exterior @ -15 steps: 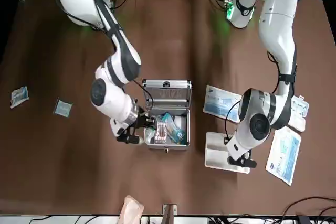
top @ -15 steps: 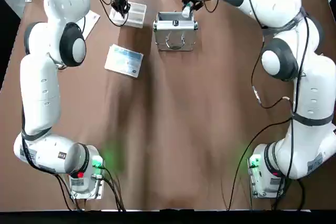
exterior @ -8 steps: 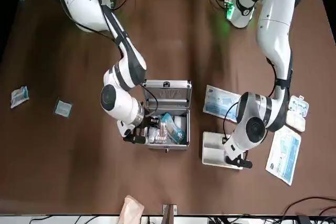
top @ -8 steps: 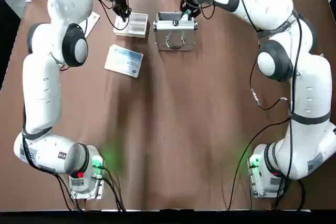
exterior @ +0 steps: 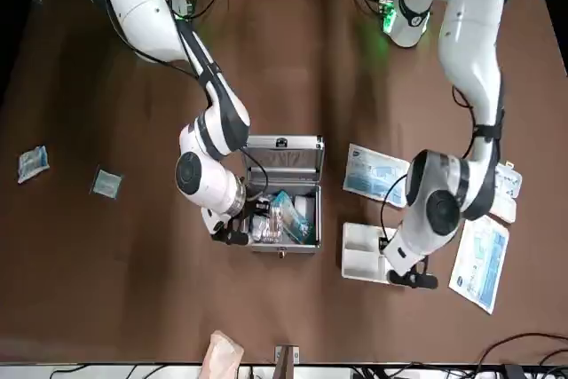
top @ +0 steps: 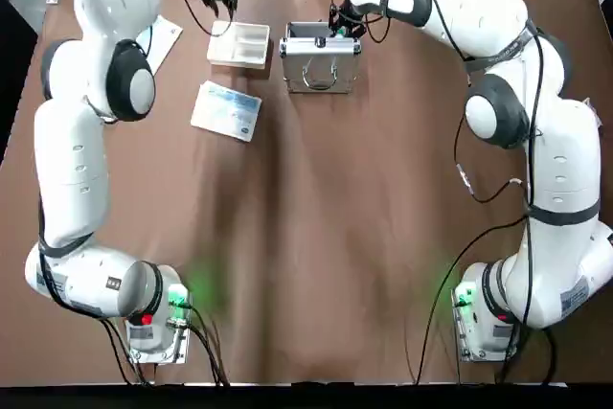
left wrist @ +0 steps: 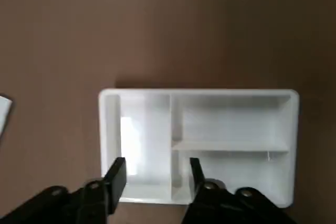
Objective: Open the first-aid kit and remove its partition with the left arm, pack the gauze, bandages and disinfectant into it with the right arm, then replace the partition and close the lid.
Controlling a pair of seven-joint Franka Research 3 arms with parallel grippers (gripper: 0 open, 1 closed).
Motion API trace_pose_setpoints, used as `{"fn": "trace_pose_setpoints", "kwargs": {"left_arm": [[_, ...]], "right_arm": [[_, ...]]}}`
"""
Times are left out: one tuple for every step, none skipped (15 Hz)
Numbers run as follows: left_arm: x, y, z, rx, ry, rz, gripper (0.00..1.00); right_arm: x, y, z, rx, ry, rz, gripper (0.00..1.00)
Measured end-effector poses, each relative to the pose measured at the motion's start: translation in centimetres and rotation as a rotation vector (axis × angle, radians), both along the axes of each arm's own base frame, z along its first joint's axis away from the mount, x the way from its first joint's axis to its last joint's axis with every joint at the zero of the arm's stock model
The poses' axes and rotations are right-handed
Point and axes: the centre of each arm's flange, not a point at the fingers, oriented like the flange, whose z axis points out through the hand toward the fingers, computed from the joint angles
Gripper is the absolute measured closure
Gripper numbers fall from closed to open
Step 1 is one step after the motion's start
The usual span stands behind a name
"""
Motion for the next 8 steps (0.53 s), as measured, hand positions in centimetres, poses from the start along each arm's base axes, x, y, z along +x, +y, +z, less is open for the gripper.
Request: {"fn": "trace_pose_setpoints", "kwargs": {"left_arm": [[0.1,0.3,2.2,-0.006,-0.026,0.004,0.38],[0.1,0.6,4.6,-0.01,-0.048,0.009,0.29],[-0.1,0.9,7.0,-0.011,-0.06,0.014,0.2],[-0.6,1.2,9.2,-0.008,-0.06,0.017,0.11],[-1.1,1.5,11.3,-0.003,-0.054,0.02,0.02],[-1.8,1.8,13.1,0.002,-0.045,0.023,0.0],[-2.9,2.1,16.0,0.01,-0.028,0.028,0.0],[-3.5,2.3,17.3,0.013,-0.023,0.03,0.0]], "right_arm": [[0.0,0.0,0.0,0.0,0.0,0.0,0.56],[0.0,0.0,0.0,0.0,0.0,0.0,0.55],[0.0,0.0,0.0,0.0,0.0,-0.001,0.54],[0.0,0.0,0.0,0.0,0.0,-0.001,0.52],[0.0,0.0,0.0,0.001,0.0,-0.002,0.44],[0.0,0.0,0.0,0.001,0.0,-0.002,0.35],[0.0,0.1,0.0,0.001,0.001,-0.001,0.28],[0.0,0.1,0.0,0.001,0.002,0.0,0.26]]}}
